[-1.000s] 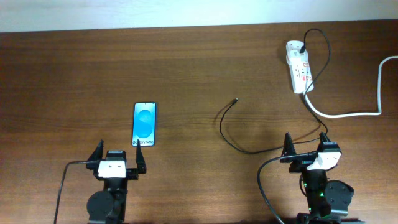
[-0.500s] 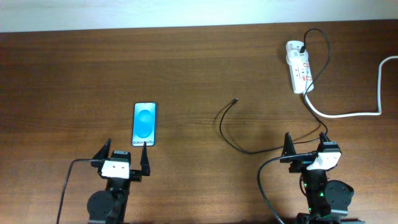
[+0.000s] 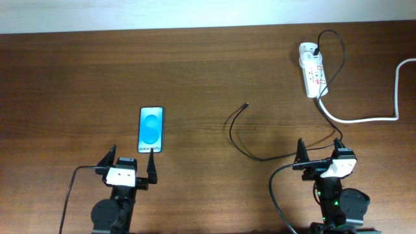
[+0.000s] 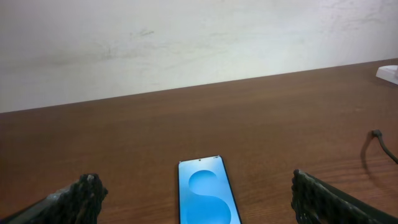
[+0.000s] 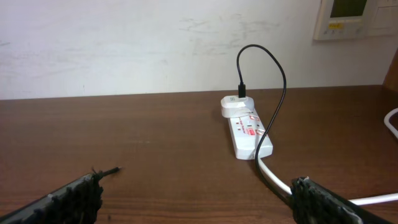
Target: Plug charger to phone and switch on socket
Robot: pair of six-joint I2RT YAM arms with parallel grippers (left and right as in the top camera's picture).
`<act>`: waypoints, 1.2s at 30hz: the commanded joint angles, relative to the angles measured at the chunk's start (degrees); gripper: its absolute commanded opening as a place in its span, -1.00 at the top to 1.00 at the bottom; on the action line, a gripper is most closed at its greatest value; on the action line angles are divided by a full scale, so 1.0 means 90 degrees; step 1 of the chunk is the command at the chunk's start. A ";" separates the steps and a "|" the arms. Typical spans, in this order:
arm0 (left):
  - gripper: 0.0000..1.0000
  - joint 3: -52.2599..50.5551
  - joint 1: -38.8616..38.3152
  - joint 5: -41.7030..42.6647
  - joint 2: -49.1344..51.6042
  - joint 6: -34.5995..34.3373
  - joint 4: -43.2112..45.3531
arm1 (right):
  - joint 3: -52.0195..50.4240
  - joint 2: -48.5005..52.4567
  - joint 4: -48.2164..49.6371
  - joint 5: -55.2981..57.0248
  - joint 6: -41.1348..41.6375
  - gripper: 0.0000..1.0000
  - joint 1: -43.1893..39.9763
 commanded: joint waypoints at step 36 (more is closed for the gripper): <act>-0.99 0.2268 0.0039 0.0595 0.1239 -0.0270 -0.1554 | -0.0032 -0.0049 -0.0046 0.0051 0.0027 -0.97 0.0007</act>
